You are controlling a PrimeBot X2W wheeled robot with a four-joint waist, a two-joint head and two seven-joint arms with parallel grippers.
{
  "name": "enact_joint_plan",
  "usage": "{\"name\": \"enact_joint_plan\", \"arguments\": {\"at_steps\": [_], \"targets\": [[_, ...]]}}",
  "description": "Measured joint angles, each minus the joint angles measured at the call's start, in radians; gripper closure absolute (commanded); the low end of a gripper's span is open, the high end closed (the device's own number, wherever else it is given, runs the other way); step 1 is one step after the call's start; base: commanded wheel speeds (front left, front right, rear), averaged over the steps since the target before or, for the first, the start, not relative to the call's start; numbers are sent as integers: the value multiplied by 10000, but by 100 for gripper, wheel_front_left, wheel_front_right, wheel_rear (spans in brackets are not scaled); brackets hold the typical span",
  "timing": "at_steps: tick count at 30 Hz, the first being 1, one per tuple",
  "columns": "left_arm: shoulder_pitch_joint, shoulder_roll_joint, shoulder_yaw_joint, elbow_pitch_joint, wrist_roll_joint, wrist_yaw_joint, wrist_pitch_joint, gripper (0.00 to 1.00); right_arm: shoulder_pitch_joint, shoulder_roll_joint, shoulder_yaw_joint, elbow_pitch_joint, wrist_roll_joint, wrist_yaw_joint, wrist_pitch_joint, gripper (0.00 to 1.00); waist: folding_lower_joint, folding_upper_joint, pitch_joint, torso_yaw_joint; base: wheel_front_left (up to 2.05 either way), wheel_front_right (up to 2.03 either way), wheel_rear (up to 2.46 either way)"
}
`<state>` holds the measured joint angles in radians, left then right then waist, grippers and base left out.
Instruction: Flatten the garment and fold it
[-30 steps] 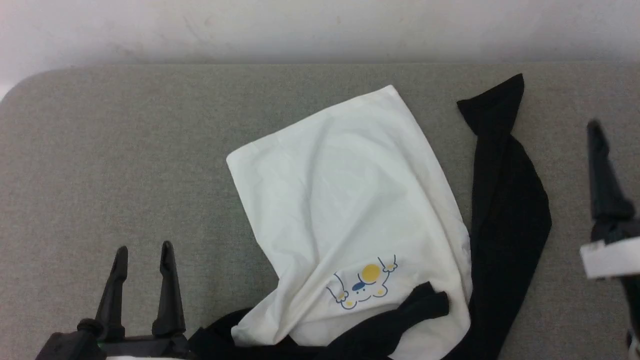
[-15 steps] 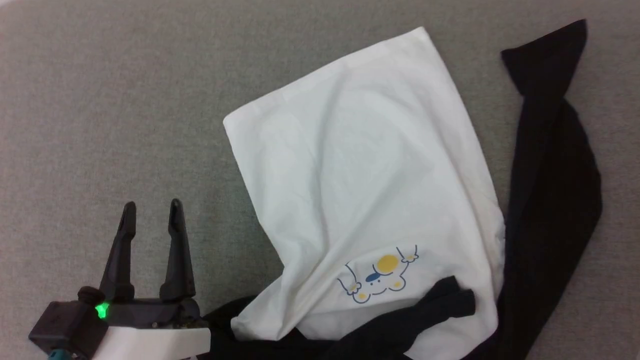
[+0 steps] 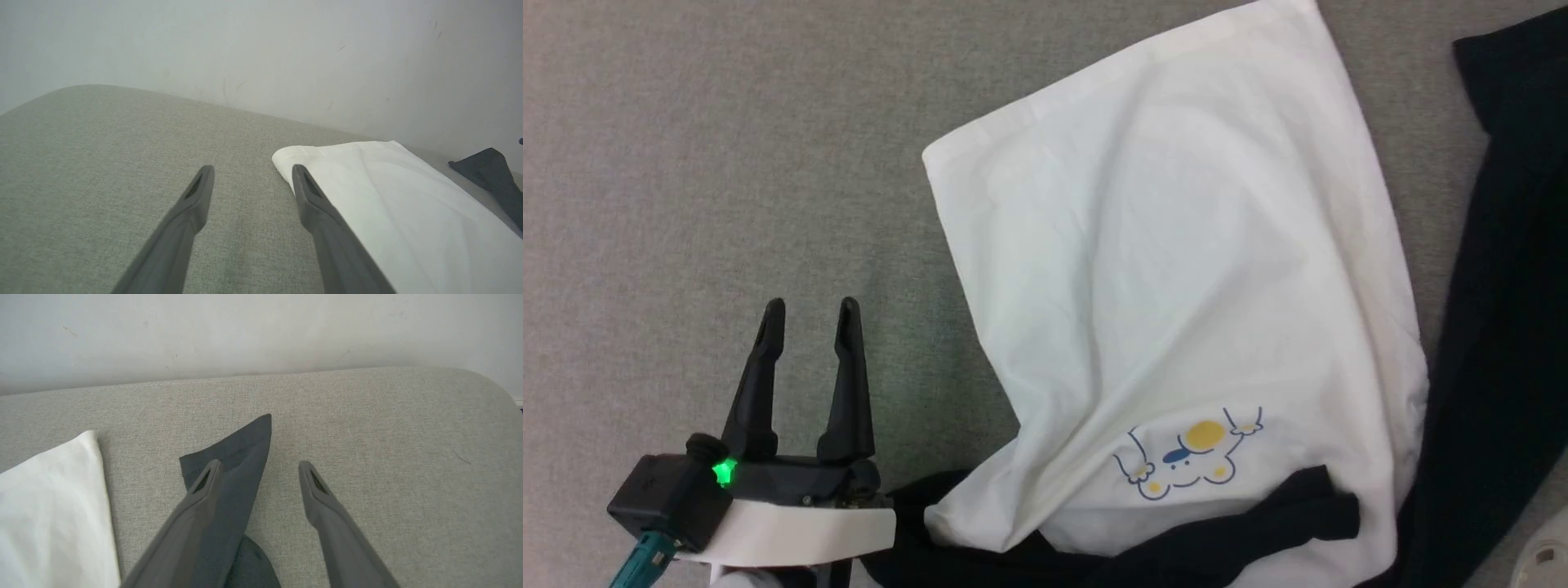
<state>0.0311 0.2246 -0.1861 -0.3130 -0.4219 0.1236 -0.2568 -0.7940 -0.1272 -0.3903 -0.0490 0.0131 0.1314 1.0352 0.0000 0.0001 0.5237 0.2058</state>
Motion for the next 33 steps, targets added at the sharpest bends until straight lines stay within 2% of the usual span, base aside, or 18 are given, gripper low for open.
{"name": "enact_joint_plan", "arguments": {"at_steps": [10,11,12,14,15,21,28,33], "targets": [[-369,-276,-67,286,10,-403,0,0,9,176,-548,42,-602,0,-15,0,0,0,651,487,0,0,0],[-397,-311,-79,313,12,-437,0,0,7,190,-573,52,-656,0,-21,9,1,0,716,531,0,0,0],[-419,-337,-88,343,12,-454,0,0,7,194,-589,67,-713,0,-61,51,0,0,782,573,0,0,0],[-472,-372,-81,412,13,-523,0,0,7,194,-587,77,-838,0,-171,95,0,0,903,644,0,0,0],[-510,-395,-77,447,17,-527,0,0,6,194,-587,73,-899,0,-295,100,1,0,954,673,0,0,0],[-596,-456,-4,608,123,-614,0,0,-3,198,-389,94,-834,0,-1340,100,0,0,995,677,0,0,0],[-556,-410,171,675,190,-612,0,0,8,257,-330,-232,259,0,-2493,100,-1,0,374,460,0,0,0],[-121,-282,341,587,194,-474,58,0,404,167,-886,-989,1243,0,-2997,100,-2,0,-336,228,0,0,0]]}}
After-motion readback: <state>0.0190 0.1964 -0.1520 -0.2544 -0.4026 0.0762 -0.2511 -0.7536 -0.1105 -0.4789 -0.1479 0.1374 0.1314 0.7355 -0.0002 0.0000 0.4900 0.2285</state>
